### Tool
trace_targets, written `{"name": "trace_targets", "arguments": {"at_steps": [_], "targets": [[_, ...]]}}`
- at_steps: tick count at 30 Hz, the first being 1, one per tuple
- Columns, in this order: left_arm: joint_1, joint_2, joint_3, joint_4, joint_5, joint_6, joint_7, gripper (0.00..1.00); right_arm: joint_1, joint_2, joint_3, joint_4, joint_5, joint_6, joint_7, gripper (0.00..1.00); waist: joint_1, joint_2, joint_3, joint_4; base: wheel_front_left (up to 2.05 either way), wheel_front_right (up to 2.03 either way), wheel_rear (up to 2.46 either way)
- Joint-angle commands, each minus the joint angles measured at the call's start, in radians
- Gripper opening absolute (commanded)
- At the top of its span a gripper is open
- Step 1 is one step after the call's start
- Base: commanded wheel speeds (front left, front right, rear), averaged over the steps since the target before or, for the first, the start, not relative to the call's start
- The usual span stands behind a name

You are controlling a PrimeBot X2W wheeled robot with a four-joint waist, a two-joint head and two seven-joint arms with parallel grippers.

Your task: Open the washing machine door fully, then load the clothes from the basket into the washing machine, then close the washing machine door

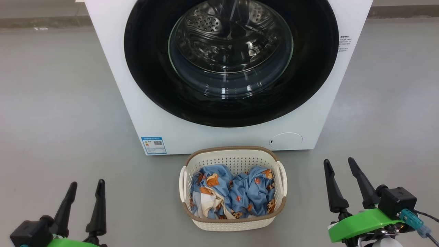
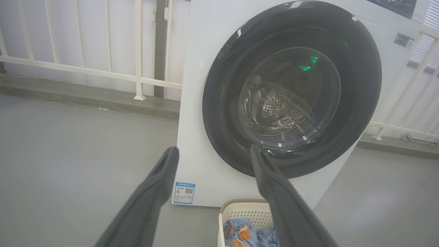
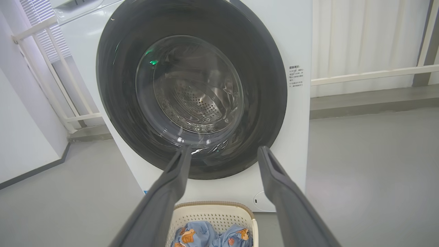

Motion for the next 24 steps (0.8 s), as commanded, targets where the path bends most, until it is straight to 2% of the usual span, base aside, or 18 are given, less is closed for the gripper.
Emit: {"name": "trace_targets", "arguments": {"at_steps": [1,14,24], "targets": [[-0.039,0.028,0.037,-0.027,0.000,0.001,-0.011,1.00,-0.031,-0.011,0.015,-0.021,-0.009,0.006,-0.012,1.00,0.0000,0.0000,0.001,0.000,0.00,0.00,0.00],[-0.043,0.033,0.038,-0.035,0.005,0.001,-0.011,1.00,-0.036,-0.011,0.012,-0.018,-0.006,0.006,-0.012,1.00,0.0000,0.0000,0.001,-0.002,0.04,0.04,-0.08],[-0.042,0.036,0.048,-0.039,0.009,0.001,-0.011,1.00,-0.036,-0.011,0.006,-0.021,-0.003,0.006,-0.012,1.00,0.0000,0.0000,0.006,-0.001,0.69,0.69,-1.38]]}}
